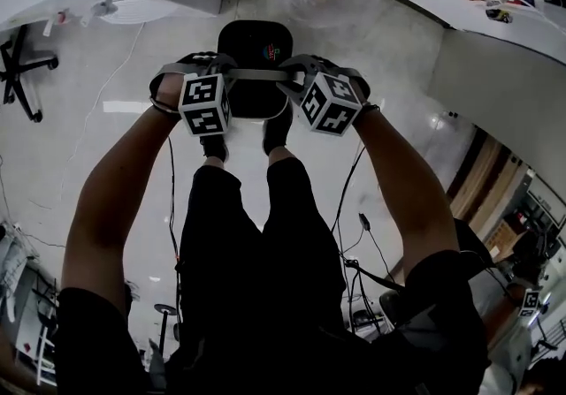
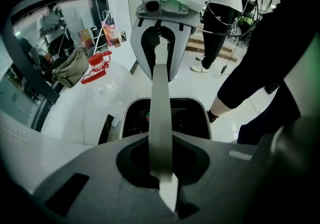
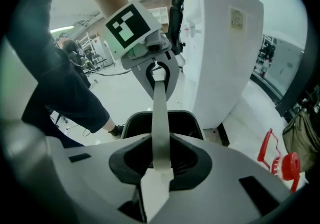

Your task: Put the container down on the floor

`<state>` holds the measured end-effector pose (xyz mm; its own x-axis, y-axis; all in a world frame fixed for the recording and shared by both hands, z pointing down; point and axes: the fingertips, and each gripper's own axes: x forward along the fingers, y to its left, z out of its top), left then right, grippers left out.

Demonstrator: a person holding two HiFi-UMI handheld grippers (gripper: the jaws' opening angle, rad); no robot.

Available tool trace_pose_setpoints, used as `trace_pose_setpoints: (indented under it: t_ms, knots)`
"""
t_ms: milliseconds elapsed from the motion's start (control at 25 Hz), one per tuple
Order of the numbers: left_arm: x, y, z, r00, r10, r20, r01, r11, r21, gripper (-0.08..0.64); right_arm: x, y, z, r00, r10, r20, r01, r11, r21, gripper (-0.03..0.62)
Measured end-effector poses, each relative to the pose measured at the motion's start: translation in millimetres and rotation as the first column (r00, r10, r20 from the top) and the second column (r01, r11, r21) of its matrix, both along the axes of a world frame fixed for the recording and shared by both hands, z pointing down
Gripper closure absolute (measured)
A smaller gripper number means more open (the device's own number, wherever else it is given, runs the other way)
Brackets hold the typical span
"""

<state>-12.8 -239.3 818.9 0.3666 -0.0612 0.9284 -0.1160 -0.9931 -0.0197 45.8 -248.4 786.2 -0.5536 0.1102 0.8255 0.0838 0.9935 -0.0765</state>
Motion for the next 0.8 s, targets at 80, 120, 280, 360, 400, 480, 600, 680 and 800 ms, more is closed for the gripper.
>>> trace_pose_setpoints:
  t_ms: [80,120,280,360,400,480,600,680,800]
  knots:
    - [0,-1,17,1.0,-0.007,0.001,0.007,1.0,-0.011,0.54,0,-2,17,1.0,0.004,-0.008,-0.004,1.0,-0.008,0.515]
    - [0,-3,25,1.0,-0.007,0.003,0.007,1.0,-0.012,0.54,0,-4,25,1.0,0.01,-0.011,-0.01,1.0,-0.011,0.514]
    - [-4,-7,57,0.999,0.024,0.025,-0.024,1.0,-0.015,0.54,-2,-6,56,1.0,0.018,-0.026,-0.018,1.0,-0.021,0.514]
    - [-4,-8,70,0.999,0.037,0.034,-0.036,0.999,-0.026,0.54,-1,-7,69,0.999,0.022,-0.03,-0.023,0.999,-0.026,0.515]
    - [-4,-10,75,0.998,0.041,0.038,-0.04,0.999,-0.026,0.54,-1,-9,75,0.999,0.026,-0.031,-0.027,0.999,-0.028,0.515]
    - [-5,-13,86,0.998,0.054,0.046,-0.053,0.998,-0.021,0.54,-1,-11,86,0.999,0.029,-0.035,-0.03,0.999,-0.03,0.515]
    - [-7,-16,103,0.995,0.088,0.056,-0.087,0.996,-0.018,0.54,-2,-11,103,0.998,0.038,-0.041,-0.039,0.999,-0.028,0.515]
    - [-9,-19,113,0.993,0.1,0.065,-0.1,0.995,-0.014,0.54,-4,-13,114,0.998,0.05,-0.041,-0.051,0.998,-0.02,0.517]
    - [-7,-24,129,0.991,0.108,0.075,-0.108,0.994,-0.002,0.54,-1,-17,130,0.997,0.061,-0.043,-0.061,0.998,-0.004,0.517]
